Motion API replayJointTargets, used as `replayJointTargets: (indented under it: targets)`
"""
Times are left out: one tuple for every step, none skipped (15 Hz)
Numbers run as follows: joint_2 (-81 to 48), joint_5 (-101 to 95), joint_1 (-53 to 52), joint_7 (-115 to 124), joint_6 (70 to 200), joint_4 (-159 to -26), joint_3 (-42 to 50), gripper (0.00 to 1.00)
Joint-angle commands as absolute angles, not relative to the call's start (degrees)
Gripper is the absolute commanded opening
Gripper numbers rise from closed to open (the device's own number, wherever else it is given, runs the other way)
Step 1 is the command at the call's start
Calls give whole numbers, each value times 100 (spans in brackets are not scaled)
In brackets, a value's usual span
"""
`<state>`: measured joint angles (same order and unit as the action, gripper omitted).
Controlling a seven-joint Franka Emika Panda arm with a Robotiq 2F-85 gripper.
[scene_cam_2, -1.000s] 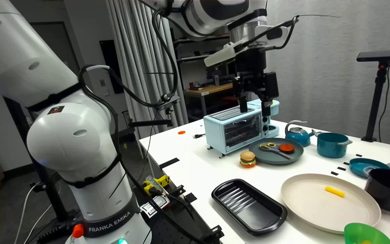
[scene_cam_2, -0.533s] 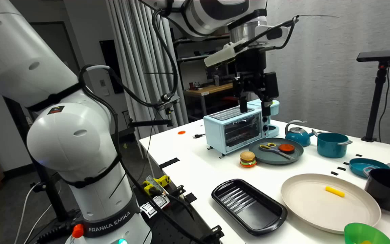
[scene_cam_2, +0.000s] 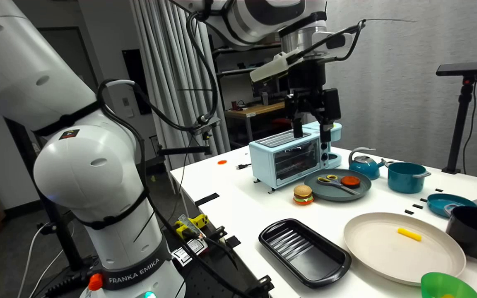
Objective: Pour the contents from the green cup onto the brown plate
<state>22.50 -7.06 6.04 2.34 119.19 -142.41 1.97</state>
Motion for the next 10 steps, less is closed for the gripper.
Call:
replayJointTargets:
  targets:
    - [2249,-719,570,244,11906,-14233,230,100]
    - [2197,-711,581,248,11940,-14209,246,100]
    - [2111,-719,604,251,11957,-14160,268,100]
    - [2047,-732,624,252,11962,-14125,289,100]
    - [1956,-723,650,247,11976,-14077,334,100]
    - [1861,-715,672,243,11988,-14031,382,100]
    - [1767,-731,697,252,12015,-13991,427,100]
    - [1651,-750,731,256,12063,-13943,487,100]
    - [1549,-765,763,262,12118,-13899,543,100]
    - [1409,-785,814,264,12195,-13840,613,100]
